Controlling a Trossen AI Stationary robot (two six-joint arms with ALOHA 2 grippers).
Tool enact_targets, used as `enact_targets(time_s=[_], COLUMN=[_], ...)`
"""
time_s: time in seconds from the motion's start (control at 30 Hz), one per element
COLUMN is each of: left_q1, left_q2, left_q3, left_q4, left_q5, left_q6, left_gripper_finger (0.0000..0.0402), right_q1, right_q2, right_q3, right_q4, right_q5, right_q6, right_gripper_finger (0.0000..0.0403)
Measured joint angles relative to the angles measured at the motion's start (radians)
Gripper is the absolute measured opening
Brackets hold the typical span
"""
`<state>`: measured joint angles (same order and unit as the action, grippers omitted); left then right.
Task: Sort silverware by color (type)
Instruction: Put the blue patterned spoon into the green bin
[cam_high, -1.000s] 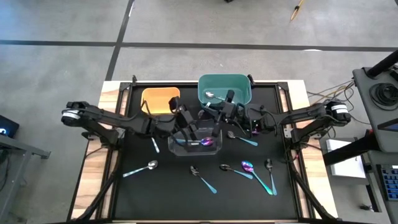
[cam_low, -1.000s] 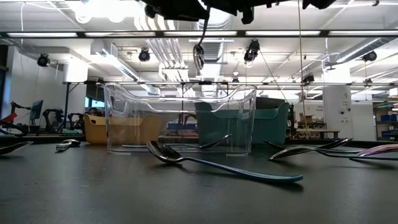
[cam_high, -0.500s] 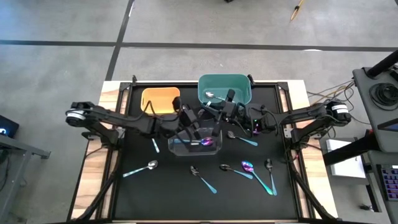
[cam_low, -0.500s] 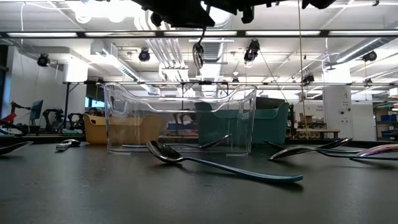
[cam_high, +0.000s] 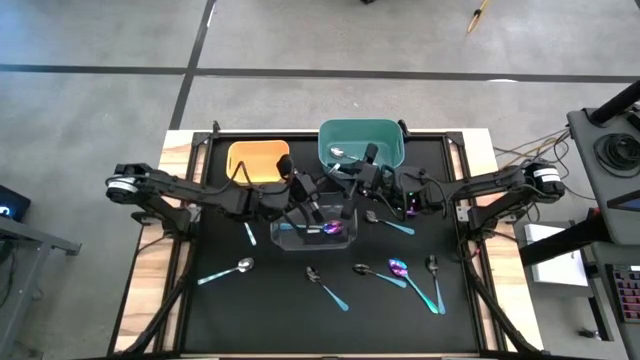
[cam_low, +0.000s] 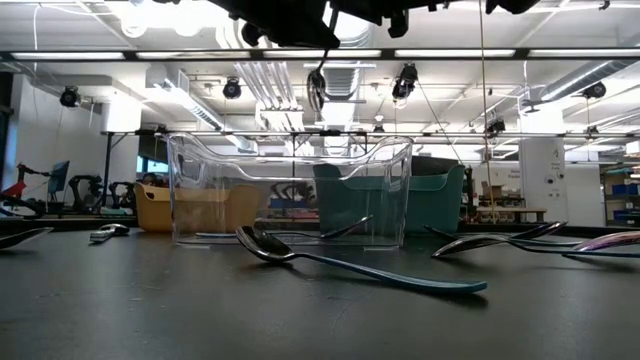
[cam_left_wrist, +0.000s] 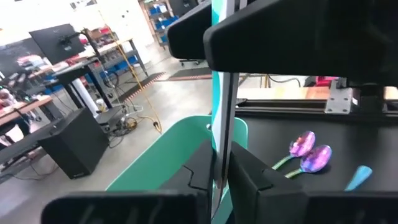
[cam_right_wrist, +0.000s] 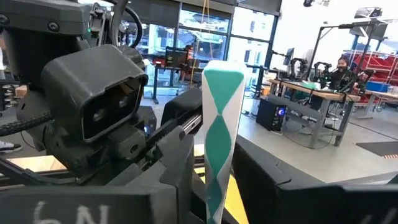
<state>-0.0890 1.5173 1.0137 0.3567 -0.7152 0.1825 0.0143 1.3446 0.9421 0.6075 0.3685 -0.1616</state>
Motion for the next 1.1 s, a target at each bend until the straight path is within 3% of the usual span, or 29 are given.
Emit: enact_targets(time_s=[0.3, 0.53, 0.67, 0.8, 0.9, 0.97, 1.1], left_q1=[0.0, 0.0, 0.009, 0.026, 0.03, 0.032, 0.031], left_q2=[-0.099, -0.18, -0.225, -0.26, -0.279, -0.285, -0.283], left_q3=[0.006, 0.006, 0.006, 0.006, 0.006, 0.006, 0.006], left_q4=[-0.288, -0.545, -0.687, -0.791, -0.848, -0.887, -0.95], left_q5=[0.067, 0.085, 0.192, 0.33, 0.445, 0.513, 0.6], left_q6=[-0.172, -0.221, -0.247, -0.296, -0.3, -0.301, -0.306], left_gripper_finger=[0.001, 0.001, 0.001, 0.001, 0.001, 0.001, 0.001], right_q1=[0.001, 0.0, 0.001, -0.001, -0.004, -0.01, -0.024], right_q2=[-0.008, -0.01, -0.011, -0.014, -0.014, -0.015, -0.013], right_q3=[0.0, 0.001, 0.01, 0.082, 0.136, 0.145, 0.142], right_q4=[-0.038, -0.058, -0.125, -0.372, -0.55, -0.614, -0.6], right_q5=[0.098, 0.11, 0.103, 0.075, -0.028, -0.174, -0.397], right_q6=[-0.064, -0.089, -0.112, -0.105, -0.048, -0.039, -0.033], right_gripper_finger=[0.0145, 0.0168, 0.018, 0.0192, 0.0198, 0.0201, 0.0201])
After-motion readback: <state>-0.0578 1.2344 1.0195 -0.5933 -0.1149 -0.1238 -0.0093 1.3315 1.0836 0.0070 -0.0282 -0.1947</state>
